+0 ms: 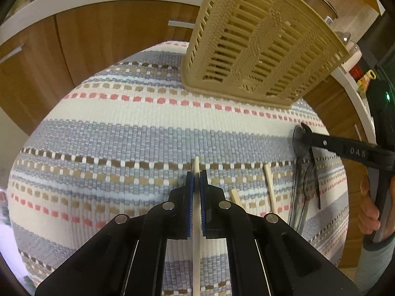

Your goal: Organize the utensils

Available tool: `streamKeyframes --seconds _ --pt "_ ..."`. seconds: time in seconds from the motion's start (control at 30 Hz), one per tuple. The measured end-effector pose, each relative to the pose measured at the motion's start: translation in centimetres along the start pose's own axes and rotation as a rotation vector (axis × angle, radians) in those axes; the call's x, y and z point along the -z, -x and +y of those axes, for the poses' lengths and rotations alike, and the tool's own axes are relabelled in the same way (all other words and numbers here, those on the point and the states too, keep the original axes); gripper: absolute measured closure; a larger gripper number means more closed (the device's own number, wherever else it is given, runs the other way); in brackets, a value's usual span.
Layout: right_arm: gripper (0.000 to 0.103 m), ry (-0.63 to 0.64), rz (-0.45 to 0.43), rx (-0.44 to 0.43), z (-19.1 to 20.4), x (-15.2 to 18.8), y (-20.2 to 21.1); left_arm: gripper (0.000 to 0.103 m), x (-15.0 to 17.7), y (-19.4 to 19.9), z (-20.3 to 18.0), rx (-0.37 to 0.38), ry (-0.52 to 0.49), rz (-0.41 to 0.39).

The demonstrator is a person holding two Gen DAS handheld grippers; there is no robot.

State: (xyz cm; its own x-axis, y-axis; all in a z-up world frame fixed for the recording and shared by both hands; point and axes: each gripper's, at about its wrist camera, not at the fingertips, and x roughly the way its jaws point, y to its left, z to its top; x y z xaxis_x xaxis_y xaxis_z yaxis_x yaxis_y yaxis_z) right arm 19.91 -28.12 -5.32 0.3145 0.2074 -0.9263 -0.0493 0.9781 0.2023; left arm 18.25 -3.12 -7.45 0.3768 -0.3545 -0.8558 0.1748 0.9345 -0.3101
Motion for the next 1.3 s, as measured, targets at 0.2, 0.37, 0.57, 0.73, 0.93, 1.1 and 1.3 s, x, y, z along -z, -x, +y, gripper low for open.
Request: streamKeyframes --seconds 0.2,0.37,0.57,0.73,0.93,1.1,1.3 --pt "0.085 0.018 -0.021 0.009 -0.6 0.4 1.3 0.1 -0.9 -0.6 0.3 0.021 0.007 0.018" --pt "0.085 0.01 0.016 0.02 -1.1 0.1 1.1 0.099 -1.3 -0.8 0.0 0.006 -0.016 0.044" --pt "0.085 -0.075 0.025 0.013 -5.0 0.5 1.2 0.099 -1.0 -0.3 0.5 0.018 -0.014 0.042" --pt "0.082 -0.123 0.015 -0.075 -7.0 0.7 1.7 0.099 -0.9 -0.1 0.9 0.017 -0.015 0.042" --pt "0.06 -0.059 -0.022 0.009 -3.6 -0.2 1.6 0.094 -1.0 -0.1 0.5 0.013 -0.021 0.05" --pt "0.06 -0.028 0.016 0.091 -1.2 -0.7 -0.3 0.085 -1.5 -0.3 -0.2 -0.003 -0.043 0.074" --pt "0.061 0.03 0.027 0.161 0.8 -0.6 -0.7 0.083 -1.6 -1.0 -2.7 -0.111 -0.151 0.103"
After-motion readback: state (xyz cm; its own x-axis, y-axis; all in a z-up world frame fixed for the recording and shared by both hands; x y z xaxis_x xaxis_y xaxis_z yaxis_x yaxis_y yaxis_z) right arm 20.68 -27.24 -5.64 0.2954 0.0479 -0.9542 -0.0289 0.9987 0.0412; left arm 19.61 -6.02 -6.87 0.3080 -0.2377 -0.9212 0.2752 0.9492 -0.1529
